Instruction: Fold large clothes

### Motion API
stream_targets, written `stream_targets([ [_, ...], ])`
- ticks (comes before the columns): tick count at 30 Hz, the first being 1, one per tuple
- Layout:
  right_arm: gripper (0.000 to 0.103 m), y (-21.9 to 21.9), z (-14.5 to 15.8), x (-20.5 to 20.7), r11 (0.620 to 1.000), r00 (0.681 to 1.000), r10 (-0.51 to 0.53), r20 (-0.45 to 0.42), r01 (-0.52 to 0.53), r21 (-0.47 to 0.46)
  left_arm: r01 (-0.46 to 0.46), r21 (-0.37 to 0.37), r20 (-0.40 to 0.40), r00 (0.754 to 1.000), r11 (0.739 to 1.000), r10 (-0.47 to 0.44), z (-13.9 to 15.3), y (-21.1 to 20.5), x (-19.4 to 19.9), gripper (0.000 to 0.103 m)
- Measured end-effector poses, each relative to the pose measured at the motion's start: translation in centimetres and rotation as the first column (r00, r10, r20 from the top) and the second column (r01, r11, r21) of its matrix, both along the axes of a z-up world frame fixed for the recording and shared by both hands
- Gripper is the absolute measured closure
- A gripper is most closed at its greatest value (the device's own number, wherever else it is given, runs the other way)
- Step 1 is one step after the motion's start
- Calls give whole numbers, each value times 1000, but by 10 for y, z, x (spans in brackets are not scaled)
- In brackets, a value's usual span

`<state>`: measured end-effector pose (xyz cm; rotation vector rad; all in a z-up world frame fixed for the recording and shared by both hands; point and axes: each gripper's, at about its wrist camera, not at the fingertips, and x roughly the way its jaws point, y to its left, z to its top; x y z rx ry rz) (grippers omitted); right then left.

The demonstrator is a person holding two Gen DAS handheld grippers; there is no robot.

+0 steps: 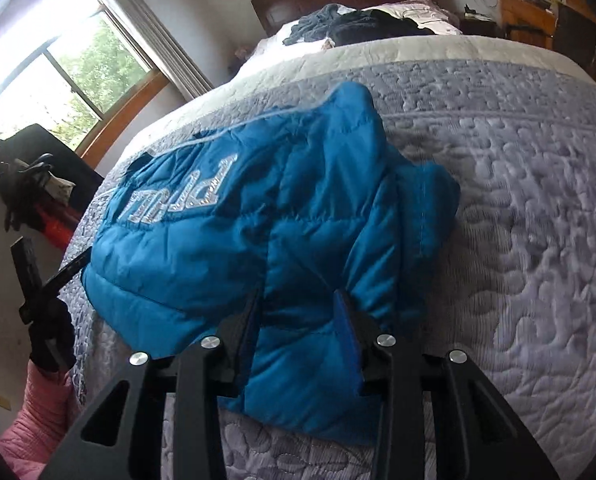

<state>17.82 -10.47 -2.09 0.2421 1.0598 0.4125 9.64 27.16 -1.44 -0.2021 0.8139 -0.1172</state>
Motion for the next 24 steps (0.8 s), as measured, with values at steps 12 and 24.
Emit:
stream_targets([
  [12,35,0,20,-16,1000,999,3,41,-3,0,-36,-23,12,999,999,36,24,19,-11,43],
  [24,9,-78,2,1,945,989,-123,-86,143,295,-51,-316,-144,990,947,5,-10,76,7,35],
])
